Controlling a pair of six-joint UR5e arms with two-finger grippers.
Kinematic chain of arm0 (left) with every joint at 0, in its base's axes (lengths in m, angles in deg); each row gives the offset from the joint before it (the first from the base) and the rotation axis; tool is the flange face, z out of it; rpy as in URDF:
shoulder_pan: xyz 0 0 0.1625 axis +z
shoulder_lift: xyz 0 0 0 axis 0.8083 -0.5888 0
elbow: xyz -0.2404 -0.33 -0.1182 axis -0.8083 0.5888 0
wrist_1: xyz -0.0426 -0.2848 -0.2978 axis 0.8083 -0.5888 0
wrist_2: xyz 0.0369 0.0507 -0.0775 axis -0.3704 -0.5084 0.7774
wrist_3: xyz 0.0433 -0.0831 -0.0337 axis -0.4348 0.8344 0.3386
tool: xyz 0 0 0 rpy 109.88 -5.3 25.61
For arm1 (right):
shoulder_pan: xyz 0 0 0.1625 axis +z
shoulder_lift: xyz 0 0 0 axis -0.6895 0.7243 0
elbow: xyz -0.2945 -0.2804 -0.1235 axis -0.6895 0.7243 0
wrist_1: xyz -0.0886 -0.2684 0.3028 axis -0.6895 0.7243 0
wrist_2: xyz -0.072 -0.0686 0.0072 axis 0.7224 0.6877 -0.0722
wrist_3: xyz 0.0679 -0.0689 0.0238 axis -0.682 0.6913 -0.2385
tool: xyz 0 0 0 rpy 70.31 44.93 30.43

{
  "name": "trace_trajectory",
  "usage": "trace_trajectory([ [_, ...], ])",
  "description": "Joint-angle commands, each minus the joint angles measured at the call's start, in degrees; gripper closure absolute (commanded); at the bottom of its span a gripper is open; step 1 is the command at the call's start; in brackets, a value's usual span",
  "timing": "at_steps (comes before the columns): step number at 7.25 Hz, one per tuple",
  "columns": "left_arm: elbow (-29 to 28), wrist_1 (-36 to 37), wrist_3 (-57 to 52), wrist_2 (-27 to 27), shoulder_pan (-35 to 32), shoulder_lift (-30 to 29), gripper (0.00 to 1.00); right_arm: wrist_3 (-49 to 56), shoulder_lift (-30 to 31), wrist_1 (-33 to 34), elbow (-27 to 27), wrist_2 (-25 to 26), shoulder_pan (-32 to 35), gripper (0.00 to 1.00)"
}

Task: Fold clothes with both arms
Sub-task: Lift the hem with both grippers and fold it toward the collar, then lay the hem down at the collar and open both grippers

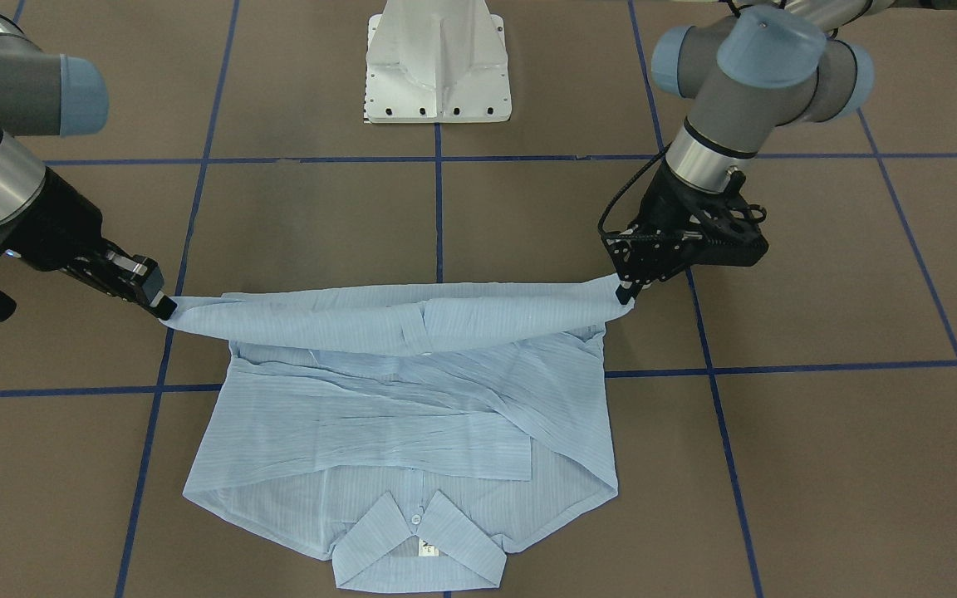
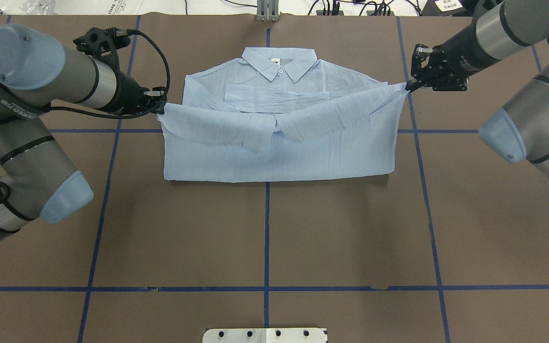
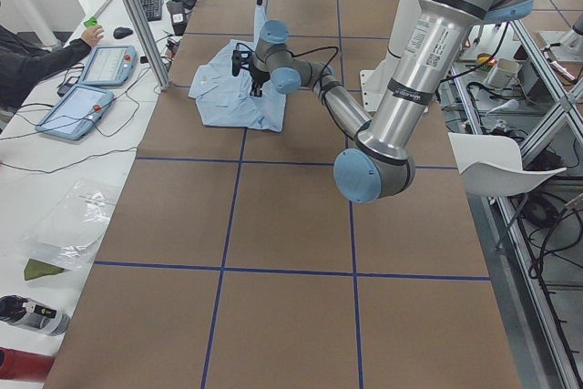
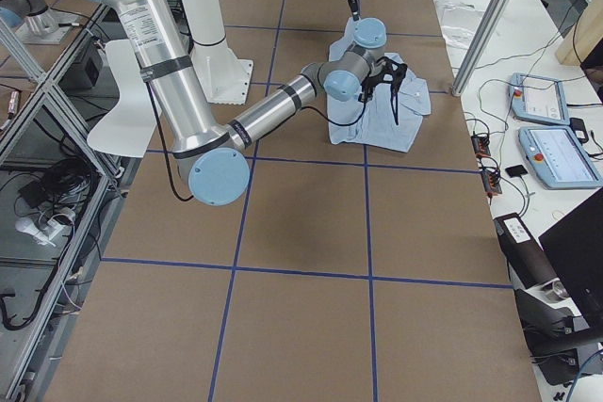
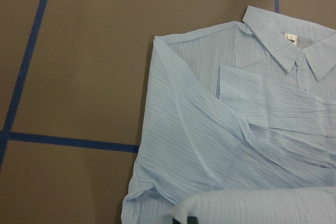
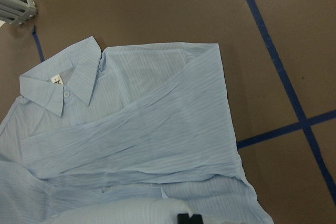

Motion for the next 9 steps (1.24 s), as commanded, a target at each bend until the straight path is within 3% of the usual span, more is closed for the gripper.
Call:
trace_trajectory([
  [1, -7.4, -3.4, -0.3, 1.0, -2.0, -4.8, 1.00, 0.3, -4.8, -0.1, 6.9, -0.1, 1.1, 1.00],
  [4, -20.5, -12.8, -0.2, 1.0, -4.2, -10.1, 1.00, 1.8, -6.8, -0.2, 11.7, 0.0, 1.6, 1.00],
  [6, -29.8, -18.4, -0.2, 1.0, -5.3, -14.4, 1.00, 2.6, -11.5, -0.2, 17.8, -0.1, 1.9, 1.00],
  [9, -37.3, -23.9, -0.2, 1.0, -5.6, -16.3, 1.00, 4.6, -13.5, -0.2, 23.9, 0.1, 1.8, 1.00],
])
